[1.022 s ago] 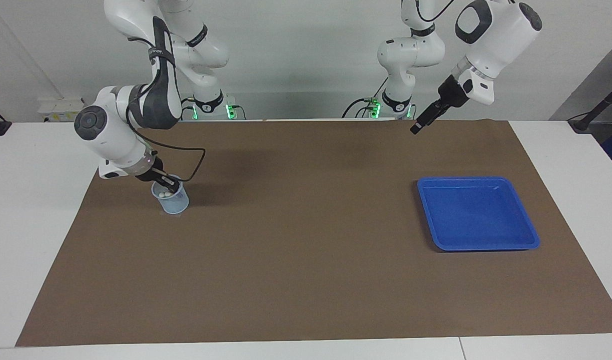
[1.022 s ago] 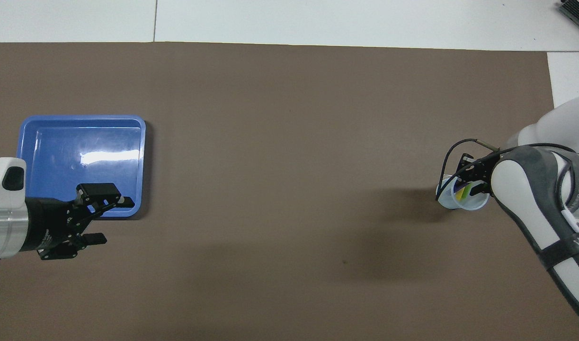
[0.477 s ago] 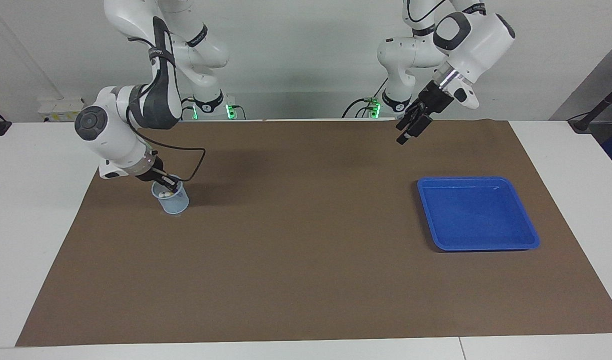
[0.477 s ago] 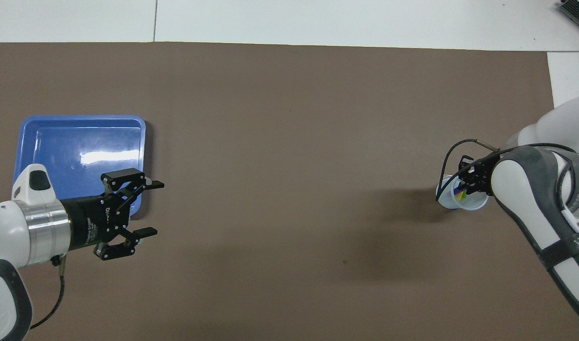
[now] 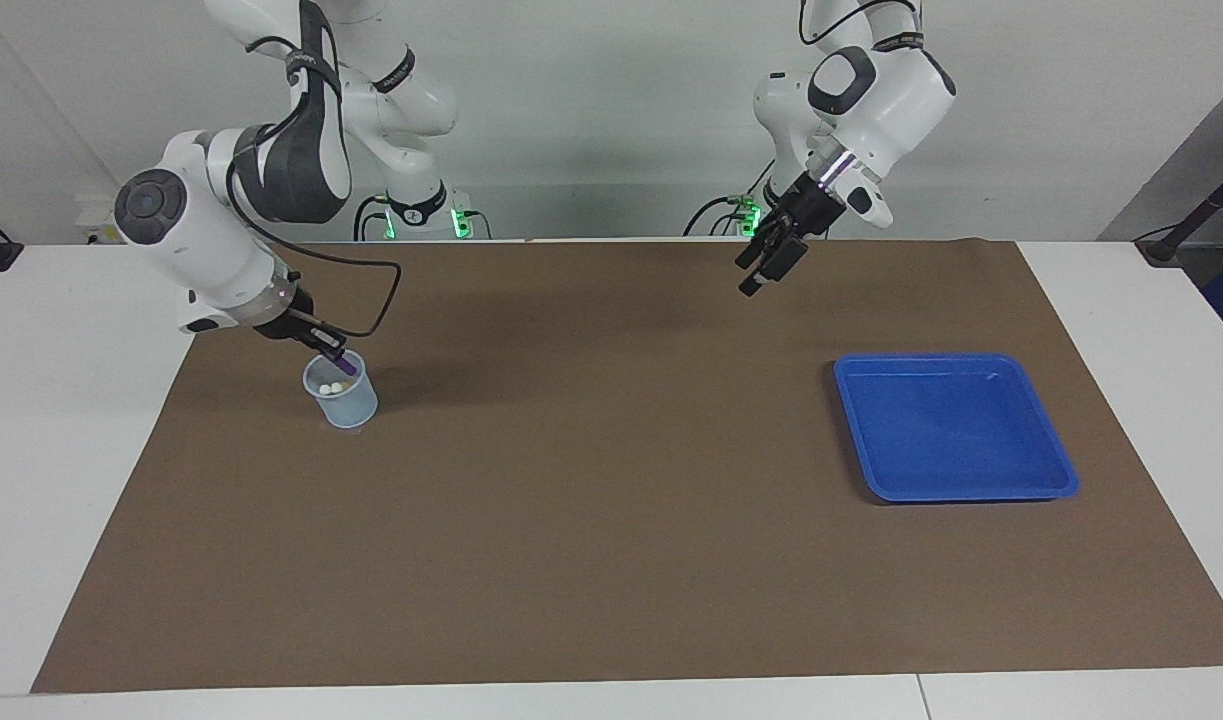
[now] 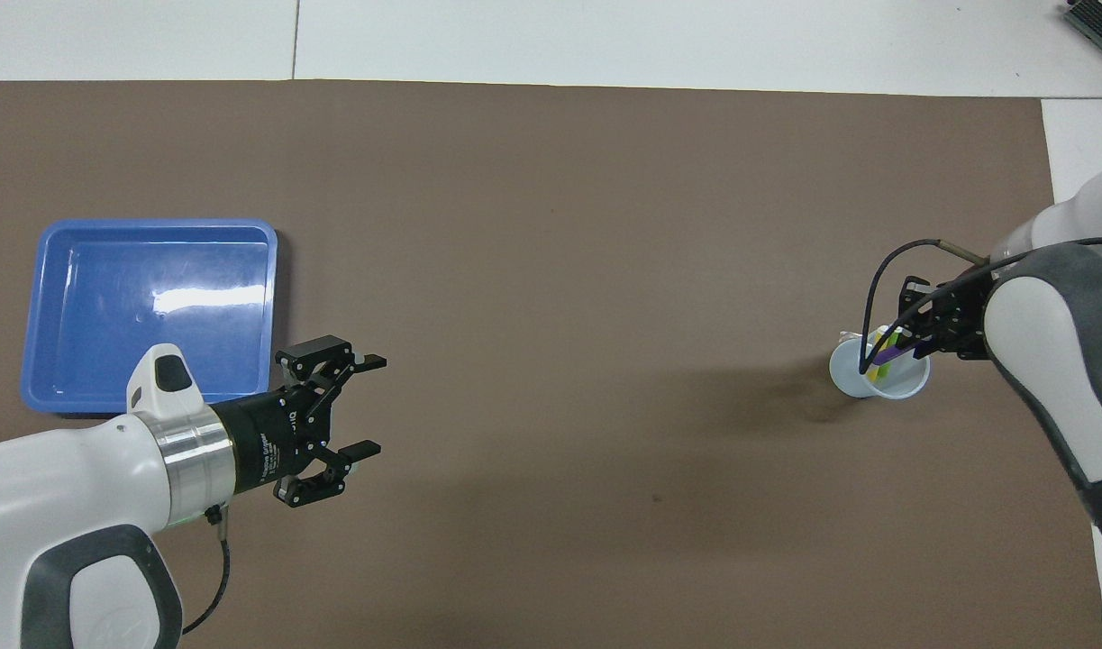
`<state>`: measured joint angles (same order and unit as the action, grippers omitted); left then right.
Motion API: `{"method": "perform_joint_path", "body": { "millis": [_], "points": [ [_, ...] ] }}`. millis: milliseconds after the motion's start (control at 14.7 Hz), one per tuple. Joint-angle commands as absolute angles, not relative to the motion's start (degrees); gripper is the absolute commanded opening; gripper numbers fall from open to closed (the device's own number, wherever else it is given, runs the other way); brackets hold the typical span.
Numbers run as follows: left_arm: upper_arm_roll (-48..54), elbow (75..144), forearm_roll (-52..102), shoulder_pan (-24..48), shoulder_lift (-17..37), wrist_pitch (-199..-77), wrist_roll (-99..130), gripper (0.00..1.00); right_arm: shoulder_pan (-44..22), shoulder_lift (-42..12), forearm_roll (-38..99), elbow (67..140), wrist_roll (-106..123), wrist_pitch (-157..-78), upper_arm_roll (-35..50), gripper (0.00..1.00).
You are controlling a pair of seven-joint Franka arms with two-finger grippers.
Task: Right arm passes pens to left for tray arrangement
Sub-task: 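Grasp the purple pen with the right gripper while the left gripper advances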
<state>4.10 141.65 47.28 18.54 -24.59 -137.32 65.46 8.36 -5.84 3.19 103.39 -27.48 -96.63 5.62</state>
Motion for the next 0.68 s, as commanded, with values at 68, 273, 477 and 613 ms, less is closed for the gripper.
{"method": "perform_joint_path", "body": {
  "millis": [68,273,477,613],
  "points": [
    [3.6,142.9,51.8,20.9,-25.5,-141.9,71.5,1.0,6.8,-4.9,3.3,96.7,-26.5,-90.5,6.2,0.03],
    [3.5,141.8,53.4,20.3,-24.4,-142.9,73.6,0.99,4.3,-4.2,4.5,92.9,-27.0,-87.7,6.2,0.02],
    [3.4,140.4,53.4,20.2,-22.9,-145.2,77.8,1.0,3.3,-3.0,10.9,92.9,-30.0,-90.0,7.6,0.01],
    [3.3,139.1,53.4,19.9,-22.2,-145.1,78.1,1.0,1.2,-3.0,15.7,93.3,-36.3,-93.6,7.6,0.01]
  ]
}}
